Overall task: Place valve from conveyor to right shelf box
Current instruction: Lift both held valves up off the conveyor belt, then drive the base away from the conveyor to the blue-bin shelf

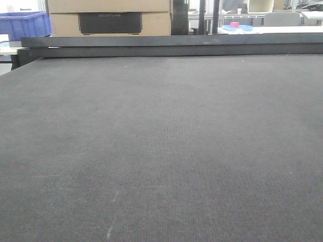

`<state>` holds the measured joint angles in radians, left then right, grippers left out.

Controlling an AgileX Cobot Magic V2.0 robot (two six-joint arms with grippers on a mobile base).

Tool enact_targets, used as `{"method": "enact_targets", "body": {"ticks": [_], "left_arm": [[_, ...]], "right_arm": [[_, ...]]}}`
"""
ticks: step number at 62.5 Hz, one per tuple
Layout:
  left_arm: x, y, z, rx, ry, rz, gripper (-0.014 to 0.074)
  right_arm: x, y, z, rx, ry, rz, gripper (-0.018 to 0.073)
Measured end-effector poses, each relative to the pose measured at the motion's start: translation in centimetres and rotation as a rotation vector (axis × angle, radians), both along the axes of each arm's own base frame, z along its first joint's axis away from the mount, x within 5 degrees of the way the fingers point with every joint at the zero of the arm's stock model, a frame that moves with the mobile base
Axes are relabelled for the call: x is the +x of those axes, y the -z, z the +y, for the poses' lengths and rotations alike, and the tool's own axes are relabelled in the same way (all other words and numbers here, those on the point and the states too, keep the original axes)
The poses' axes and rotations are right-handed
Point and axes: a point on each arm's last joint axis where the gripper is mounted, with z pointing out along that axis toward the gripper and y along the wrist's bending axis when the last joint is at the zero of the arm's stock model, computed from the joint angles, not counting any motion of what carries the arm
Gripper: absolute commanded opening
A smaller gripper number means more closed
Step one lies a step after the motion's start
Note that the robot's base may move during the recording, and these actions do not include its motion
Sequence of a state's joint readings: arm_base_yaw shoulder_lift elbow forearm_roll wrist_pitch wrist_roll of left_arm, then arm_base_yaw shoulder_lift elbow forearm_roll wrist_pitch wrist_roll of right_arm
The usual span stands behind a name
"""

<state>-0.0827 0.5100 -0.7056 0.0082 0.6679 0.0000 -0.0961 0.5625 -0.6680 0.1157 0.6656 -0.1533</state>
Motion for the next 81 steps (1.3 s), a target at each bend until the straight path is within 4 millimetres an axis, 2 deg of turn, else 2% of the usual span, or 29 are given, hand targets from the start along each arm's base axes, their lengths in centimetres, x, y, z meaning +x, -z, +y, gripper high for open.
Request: {"method": "enact_targets", "body": {"ticks": [11, 25, 81], "left_arm": [[-1.9, -0.7, 0.2, -0.007, 0.0, -0.082, -0.0111], [-3.0, -1.0, 0.2, -0.011, 0.0, -0.127, -0.0111], [-2.9, -1.0, 0.3, -0.009, -0.001, -0.133, -0.0111]], "right_arm": [[-0.6, -0.3, 0.1, -0.003, 0.0, -0.03, -0.0162], [-0.6, -0.3, 0.1, -0.003, 0.0, -0.03, -0.0162], [-0.6, -0.3, 0.1, -0.003, 0.0, -0.03, -0.0162]]}}
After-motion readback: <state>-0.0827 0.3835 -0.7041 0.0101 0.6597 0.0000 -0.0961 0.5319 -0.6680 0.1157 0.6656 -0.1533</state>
